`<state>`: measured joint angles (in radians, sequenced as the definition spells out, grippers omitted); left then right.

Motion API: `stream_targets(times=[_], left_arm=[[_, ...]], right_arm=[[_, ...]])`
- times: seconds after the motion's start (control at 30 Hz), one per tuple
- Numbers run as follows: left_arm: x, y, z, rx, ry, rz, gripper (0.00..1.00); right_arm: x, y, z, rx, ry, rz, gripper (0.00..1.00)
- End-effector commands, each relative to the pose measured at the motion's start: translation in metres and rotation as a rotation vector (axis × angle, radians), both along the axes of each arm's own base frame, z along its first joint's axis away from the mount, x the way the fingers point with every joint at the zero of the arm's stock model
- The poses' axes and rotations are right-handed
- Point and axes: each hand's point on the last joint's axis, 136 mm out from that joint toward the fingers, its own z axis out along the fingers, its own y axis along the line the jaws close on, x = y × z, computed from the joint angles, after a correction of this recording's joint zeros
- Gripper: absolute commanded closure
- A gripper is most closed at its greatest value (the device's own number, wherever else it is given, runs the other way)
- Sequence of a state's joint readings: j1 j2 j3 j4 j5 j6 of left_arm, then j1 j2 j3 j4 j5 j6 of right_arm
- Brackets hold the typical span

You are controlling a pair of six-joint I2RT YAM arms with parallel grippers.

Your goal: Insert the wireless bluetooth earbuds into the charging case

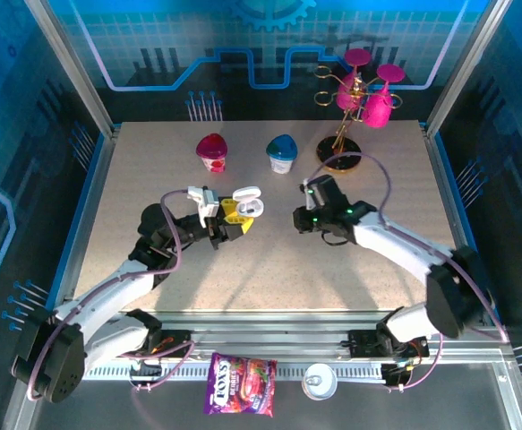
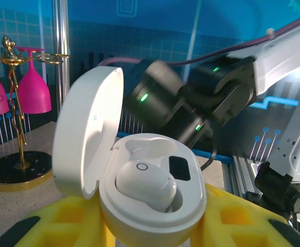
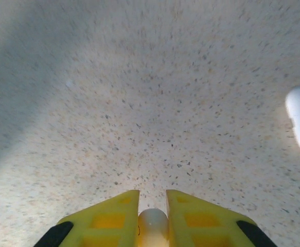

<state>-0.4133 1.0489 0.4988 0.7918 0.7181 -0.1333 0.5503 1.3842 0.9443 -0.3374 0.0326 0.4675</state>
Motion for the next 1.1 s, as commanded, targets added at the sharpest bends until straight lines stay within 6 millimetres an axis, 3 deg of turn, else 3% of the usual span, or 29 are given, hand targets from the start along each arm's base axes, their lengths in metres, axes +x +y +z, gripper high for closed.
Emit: stream_targets(times=[0.0,0.13,0.27,0.43,0.7,1.07], left_arm=[[0.004,0.0,0.0,-0.025,-0.016,0.003,0.7],[0.007,-0.006,-0.007,-0.015,0.01,-0.038,0.7],[0.01,-0.011,-0.011,-0.022,0.032,-0.064,0.7],[0.011,-0.016,-0.014,-0.02,0.048,-0.1,0.7],[0.008,-0.02,-0.018,-0.013,0.07,-0.129,0.7],[0.003,-0.022,-0.013,-0.017,0.061,-0.155,0.7]], right_arm=[[-0.006,0.003,0.05,0.174,-0.111,0.051,0.84],[-0.025,0.008,0.104,0.329,-0.214,0.166,0.84],[-0.052,0.031,0.154,0.496,-0.291,0.348,0.85],[-0.07,0.058,0.191,0.645,-0.341,0.509,0.84],[-0.08,0.093,0.201,0.68,-0.342,0.634,0.84],[-0.071,0.103,0.187,0.681,-0.308,0.62,0.84]])
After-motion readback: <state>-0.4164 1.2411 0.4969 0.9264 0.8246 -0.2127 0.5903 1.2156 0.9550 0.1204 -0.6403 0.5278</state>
